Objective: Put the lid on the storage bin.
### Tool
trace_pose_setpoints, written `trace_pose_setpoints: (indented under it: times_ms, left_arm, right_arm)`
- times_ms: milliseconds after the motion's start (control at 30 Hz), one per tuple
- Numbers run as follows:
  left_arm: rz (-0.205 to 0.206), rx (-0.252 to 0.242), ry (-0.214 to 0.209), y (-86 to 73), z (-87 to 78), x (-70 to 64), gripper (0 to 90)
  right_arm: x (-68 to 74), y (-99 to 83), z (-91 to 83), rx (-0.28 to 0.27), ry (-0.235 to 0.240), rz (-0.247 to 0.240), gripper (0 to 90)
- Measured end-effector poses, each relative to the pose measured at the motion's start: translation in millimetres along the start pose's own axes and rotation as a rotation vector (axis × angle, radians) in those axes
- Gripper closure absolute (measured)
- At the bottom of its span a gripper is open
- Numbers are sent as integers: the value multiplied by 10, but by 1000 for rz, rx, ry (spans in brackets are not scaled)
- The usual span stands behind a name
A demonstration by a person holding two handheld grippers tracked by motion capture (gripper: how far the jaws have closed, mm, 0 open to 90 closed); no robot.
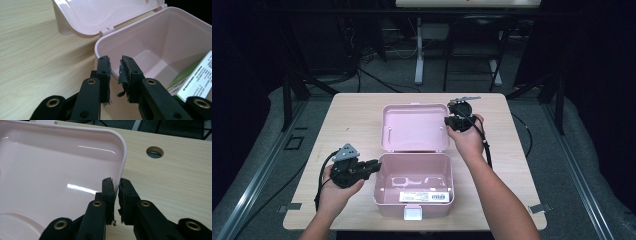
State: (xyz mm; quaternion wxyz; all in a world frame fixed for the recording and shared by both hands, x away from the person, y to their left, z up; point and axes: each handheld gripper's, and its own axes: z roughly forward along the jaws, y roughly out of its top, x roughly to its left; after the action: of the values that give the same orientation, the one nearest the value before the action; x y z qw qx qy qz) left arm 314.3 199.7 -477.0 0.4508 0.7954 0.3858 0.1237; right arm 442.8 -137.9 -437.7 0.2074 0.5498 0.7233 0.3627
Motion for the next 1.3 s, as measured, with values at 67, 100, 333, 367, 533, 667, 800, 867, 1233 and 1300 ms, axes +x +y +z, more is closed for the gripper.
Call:
trace_pose_setpoints:
  times_ms: [67,100,333,367,533,667,800,867,1233,1300]
  left_arm:
    - [-2,0,-3,0,-1,2,770]
    - [-1,1,-3,0,-1,2,771]
    - [0,2,2,1,-1,-3,770]
    - [-2,0,2,0,0,-2,770]
    - [-6,0,1,-1,-1,-2,770]
    - [-5,0,4,-1,0,-3,770]
    - [-7,0,5,-1,0,-5,771]
    - [-6,1,7,0,0,-7,770]
    - [-7,0,8,0,0,-8,770]
    - [-8,3,3,2,-3,-2,770]
  right_arm:
    - [7,13,-31,-7,1,-6,834]
    - [7,17,-48,-11,4,-6,836]
    - [28,20,-131,-35,1,-13,841]
    - [35,21,-145,-38,0,-13,841]
    - [42,23,-234,-59,13,-15,846]
    - [55,20,-313,-81,20,-19,849]
    - [92,7,-388,-100,7,-55,849]
    - [106,-2,-424,-111,6,-61,850]
    - [116,-61,-587,-161,31,-72,856]
    - [126,-80,-615,-174,29,-90,855]
